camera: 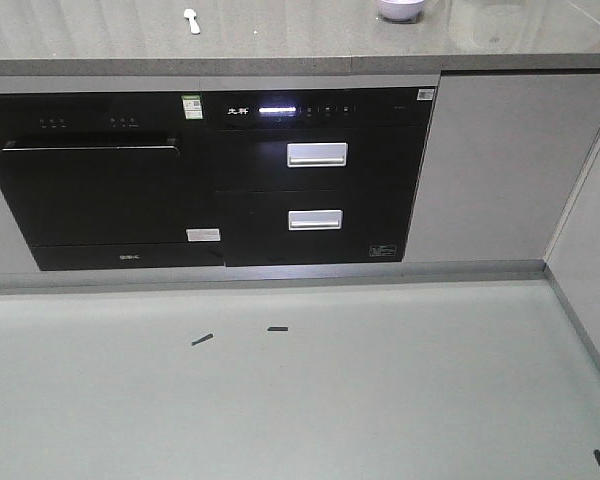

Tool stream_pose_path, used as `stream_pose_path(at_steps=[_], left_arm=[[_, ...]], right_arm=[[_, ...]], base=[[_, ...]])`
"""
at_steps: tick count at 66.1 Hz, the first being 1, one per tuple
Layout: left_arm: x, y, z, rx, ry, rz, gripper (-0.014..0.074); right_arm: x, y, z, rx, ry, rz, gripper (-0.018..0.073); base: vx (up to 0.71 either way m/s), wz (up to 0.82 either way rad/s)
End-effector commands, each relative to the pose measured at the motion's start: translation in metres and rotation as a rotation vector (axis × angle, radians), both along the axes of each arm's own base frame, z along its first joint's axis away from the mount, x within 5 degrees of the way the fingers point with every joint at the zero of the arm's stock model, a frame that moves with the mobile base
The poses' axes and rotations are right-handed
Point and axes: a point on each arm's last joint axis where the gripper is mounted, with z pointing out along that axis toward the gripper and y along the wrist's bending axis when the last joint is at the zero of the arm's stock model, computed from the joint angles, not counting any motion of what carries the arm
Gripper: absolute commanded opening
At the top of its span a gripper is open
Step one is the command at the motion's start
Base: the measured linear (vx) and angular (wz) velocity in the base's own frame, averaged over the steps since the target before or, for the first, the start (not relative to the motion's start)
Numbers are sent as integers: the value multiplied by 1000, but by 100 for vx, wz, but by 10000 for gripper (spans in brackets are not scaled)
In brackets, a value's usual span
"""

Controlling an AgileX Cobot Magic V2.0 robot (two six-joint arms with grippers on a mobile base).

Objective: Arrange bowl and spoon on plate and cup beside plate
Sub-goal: 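Drive the base forward toward the grey countertop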

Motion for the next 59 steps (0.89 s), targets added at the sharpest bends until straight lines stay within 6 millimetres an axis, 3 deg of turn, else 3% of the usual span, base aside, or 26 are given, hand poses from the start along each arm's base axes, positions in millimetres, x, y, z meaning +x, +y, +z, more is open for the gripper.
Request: stream_pose_path(at_steps=[1,59], left_arm=[[2,1,-3,-4,-36,5,-6],[2,1,-3,-4,-36,5,-6]], right_arm=[[0,0,3,-16,-70,4,-2],[0,0,3,-16,-70,4,-2]], base=[[8,0],[6,1]])
